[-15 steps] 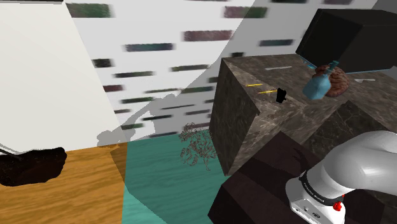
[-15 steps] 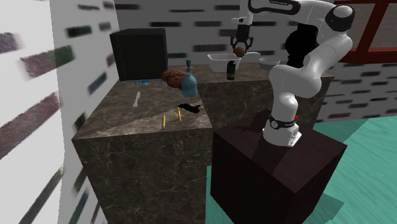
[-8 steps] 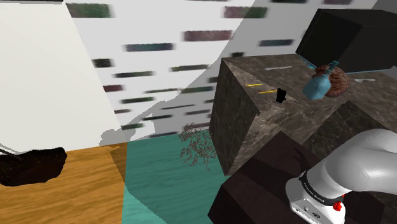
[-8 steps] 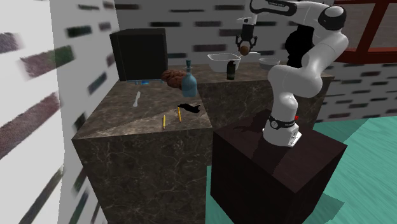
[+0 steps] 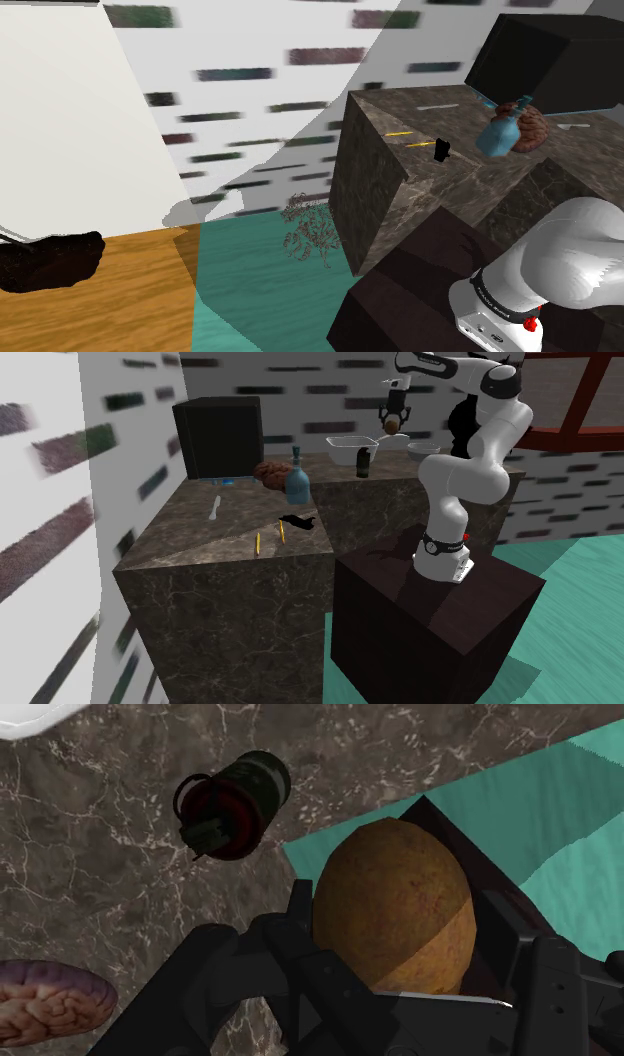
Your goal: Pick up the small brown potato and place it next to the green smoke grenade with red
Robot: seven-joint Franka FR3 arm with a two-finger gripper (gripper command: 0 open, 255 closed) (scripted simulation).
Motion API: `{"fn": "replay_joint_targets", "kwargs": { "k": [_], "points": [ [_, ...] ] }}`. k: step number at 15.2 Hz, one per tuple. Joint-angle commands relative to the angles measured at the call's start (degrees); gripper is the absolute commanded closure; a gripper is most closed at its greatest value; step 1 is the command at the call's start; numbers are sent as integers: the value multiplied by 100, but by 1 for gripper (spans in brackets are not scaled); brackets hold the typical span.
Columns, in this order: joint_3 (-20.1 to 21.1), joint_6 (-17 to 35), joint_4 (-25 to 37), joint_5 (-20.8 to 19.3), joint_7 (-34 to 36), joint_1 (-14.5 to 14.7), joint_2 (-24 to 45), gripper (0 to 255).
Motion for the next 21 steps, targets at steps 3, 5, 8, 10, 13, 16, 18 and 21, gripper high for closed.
{"fn": "replay_joint_targets", "kwargs": {
  "k": [3, 5, 8, 10, 13, 16, 18, 21],
  "points": [
    [-605, -292, 1346, -260, -672, 808, -30, 255],
    [-791, -336, 1719, -371, -868, 1049, -96, 255],
    [-786, -154, 1421, -409, -792, 898, -195, 255],
    [-792, -36, 1238, -439, -747, 810, -260, 255],
    [-814, 134, 986, -490, -684, 694, -356, 255],
    [-848, 298, 756, -548, -628, 595, -452, 255],
    [-876, 405, 615, -590, -593, 537, -515, 255],
    [-928, 561, 419, -658, -545, 460, -609, 255]
  ]
}}
